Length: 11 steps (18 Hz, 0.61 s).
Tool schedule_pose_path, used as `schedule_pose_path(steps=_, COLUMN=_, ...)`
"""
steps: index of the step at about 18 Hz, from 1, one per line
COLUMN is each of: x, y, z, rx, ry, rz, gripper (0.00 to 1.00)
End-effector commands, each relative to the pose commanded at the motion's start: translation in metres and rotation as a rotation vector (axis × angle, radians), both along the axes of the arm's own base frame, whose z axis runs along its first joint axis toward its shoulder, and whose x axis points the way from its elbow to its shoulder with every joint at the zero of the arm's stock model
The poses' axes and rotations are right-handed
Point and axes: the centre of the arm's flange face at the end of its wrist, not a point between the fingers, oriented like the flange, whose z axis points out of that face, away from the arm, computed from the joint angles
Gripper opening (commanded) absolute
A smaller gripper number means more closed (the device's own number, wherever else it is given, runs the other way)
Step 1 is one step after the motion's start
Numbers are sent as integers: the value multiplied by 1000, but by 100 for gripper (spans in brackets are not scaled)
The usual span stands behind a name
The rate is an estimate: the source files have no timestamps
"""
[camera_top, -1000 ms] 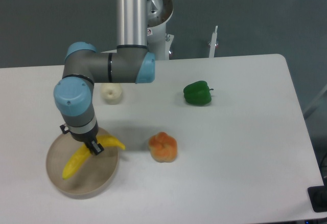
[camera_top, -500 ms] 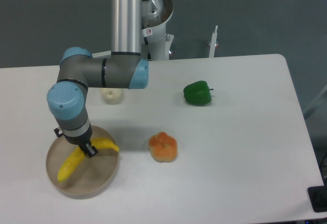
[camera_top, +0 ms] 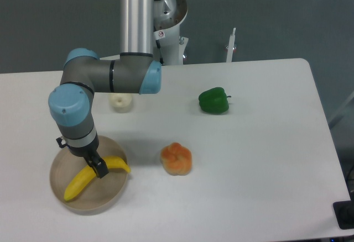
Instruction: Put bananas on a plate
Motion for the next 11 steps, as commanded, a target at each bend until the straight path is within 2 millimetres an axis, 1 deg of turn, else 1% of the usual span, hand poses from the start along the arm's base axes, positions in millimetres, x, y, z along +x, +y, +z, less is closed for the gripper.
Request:
schedule_pose_path(steps=1, x=-28, y=-4, z=5, rx=5, ry=5, rz=42, gripper=100)
schedule_pose_path(steps=3, x=-100, y=-22, z=24, rx=19, ry=43, rz=132, gripper=100)
schedule_pose_path(steps=4, x=-125, y=-27, z=29, rx=26, ry=54, rz=144, gripper=100)
schedule_pose_path(steps=5, x=-142, y=-27, z=35, rx=31, ry=67, rz=124, gripper=100)
schedule_pose_path(steps=7, x=-215, y=-45, z=45, rx=40, ry=103, rz=114, gripper=100)
schedule_pose_path(steps=8, x=-244, y=-55, z=48, rx=33, ry=107, rz=124, gripper=100)
schedule_pose_path(steps=10, x=-287, y=-66, z=48, rx=3, ry=98, rz=112, gripper=100)
schedule_pose_path(steps=11, x=-304, y=-67, z=47, rx=-16, ry=90, rz=101, gripper=100)
